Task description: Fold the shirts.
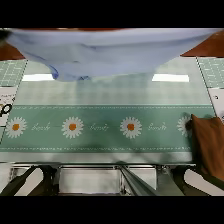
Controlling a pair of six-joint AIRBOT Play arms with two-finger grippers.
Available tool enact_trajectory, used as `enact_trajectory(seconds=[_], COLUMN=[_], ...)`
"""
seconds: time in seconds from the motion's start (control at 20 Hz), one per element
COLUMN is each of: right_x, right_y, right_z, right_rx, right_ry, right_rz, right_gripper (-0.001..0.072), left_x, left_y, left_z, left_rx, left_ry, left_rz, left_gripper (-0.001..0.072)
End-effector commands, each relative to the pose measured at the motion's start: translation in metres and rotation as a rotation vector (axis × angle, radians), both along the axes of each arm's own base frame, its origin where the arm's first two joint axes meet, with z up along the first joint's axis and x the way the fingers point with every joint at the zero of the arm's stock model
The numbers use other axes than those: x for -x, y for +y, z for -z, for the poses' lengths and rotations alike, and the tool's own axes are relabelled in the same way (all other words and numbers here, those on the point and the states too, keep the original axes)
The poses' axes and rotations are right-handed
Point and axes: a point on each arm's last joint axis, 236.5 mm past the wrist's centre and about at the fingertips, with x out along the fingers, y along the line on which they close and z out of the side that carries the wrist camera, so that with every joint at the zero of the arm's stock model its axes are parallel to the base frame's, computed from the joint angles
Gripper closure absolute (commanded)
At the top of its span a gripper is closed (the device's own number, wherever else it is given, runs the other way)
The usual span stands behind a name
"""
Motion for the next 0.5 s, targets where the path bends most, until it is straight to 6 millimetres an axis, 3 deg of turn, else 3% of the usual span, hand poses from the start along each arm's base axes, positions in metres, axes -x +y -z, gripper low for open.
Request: enact_trajectory(seconds=[0.0, 0.1, 0.2, 0.35, 0.45], right_x=[0.078, 0.117, 0.151, 0.193, 0.215], right_y=[0.002, 0.006, 0.014, 0.031, 0.04], right_z=[-0.089, -0.111, -0.126, -0.141, -0.14], right_rx=[0.165, 0.225, 0.254, 0.283, 0.298], right_ry=[-0.226, -0.291, -0.342, -0.412, -0.416], right_rz=[0.109, 0.149, 0.167, 0.169, 0.16], right_gripper=[0.0692, 0.0692, 0.0692, 0.0692, 0.0692], left_x=[0.06, 0.101, 0.141, 0.204, 0.246], left_y=[-0.012, -0.024, -0.024, -0.026, -0.035], left_z=[-0.101, -0.134, -0.152, -0.168, -0.169], left_rx=[-0.189, -0.302, -0.386, -0.485, -0.506], left_ry=[-0.194, -0.3, -0.358, -0.446, -0.496], left_rz=[-0.107, -0.156, -0.269, -0.406, -0.409], left_gripper=[0.0691, 0.0691, 0.0691, 0.0691, 0.0691])
